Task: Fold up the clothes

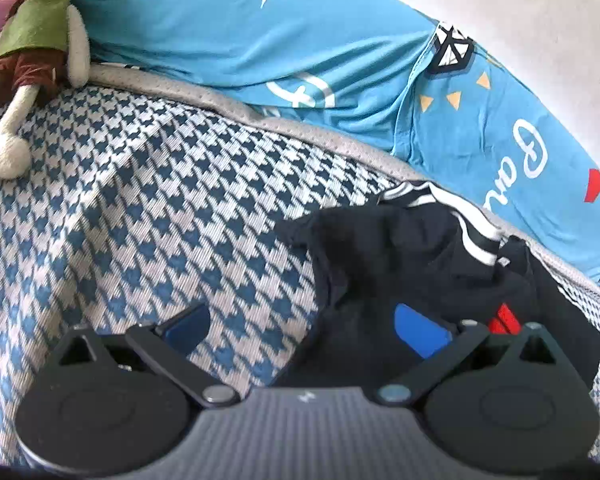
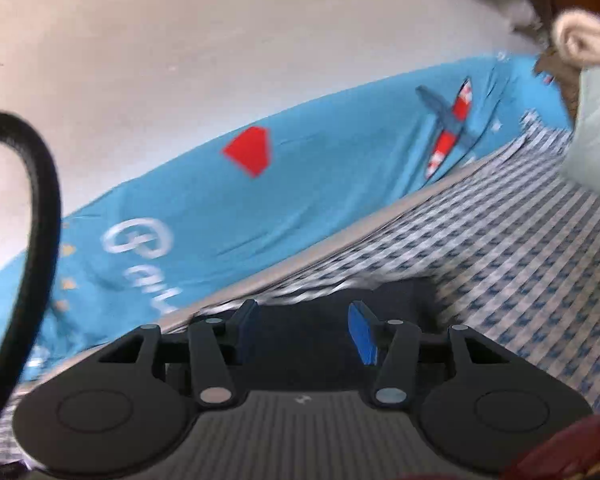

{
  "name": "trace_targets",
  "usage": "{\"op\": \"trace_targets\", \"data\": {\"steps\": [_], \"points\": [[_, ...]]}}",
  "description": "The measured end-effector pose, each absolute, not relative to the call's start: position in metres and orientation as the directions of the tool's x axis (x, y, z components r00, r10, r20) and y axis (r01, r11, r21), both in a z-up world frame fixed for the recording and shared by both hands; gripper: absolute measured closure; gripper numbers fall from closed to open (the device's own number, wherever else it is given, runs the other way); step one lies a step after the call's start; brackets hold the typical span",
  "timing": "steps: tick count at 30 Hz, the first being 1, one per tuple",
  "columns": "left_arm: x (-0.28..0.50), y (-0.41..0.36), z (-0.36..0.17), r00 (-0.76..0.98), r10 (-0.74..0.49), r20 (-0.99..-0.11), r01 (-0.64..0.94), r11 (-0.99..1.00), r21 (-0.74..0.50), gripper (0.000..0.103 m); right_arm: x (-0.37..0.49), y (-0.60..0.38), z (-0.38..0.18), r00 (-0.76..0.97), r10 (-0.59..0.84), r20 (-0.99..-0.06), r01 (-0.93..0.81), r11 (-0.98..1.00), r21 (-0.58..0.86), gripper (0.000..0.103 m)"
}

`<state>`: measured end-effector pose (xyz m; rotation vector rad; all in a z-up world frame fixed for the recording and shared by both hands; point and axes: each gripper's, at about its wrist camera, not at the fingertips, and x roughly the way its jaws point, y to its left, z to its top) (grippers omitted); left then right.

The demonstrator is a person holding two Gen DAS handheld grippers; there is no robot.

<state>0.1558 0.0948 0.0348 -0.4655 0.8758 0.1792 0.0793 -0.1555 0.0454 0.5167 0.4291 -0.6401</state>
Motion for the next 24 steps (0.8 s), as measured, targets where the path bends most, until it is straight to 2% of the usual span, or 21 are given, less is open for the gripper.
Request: {"op": "trace_targets", "data": {"steps": [4,8,14,19,21,24], "points": [[0.162,0.101,0.033,0.648,-0.071,-0.758,-0.335,0.867,-0.368,0.001,0.061,-0.129,0.043,0.774,-0.343,-0.533,0.591,0.694,0.411,0.051],[0.17,0.105,0.025,0.634,-0.112,-0.765,-0.35,0.84,-0.413,0.002,0.05,-0.103,0.041,0.802,-0.261,-0.537,0.546,0.685,0.483,0.045],[0.18,0.108,0.015,0.63,-0.15,-0.762,-0.368,0.807,-0.462,0.004,0.06,-0.094,0.025,0.789,-0.177,-0.589,0.538,0.662,0.522,0.044],[0.19,0.105,0.01,0.642,-0.143,-0.754,-0.358,0.813,-0.46,0.007,0.063,-0.094,0.02,0.774,-0.181,-0.606,0.553,0.659,0.51,0.044],[0.193,0.102,0.009,0.647,-0.135,-0.75,-0.356,0.817,-0.453,0.01,0.065,-0.094,0.019,0.769,-0.182,-0.613,0.559,0.658,0.505,0.044],[0.195,0.098,0.009,0.655,-0.141,-0.742,-0.339,0.823,-0.456,0.028,0.067,-0.094,0.016,0.76,-0.184,-0.623,0.567,0.657,0.497,0.044]]}}
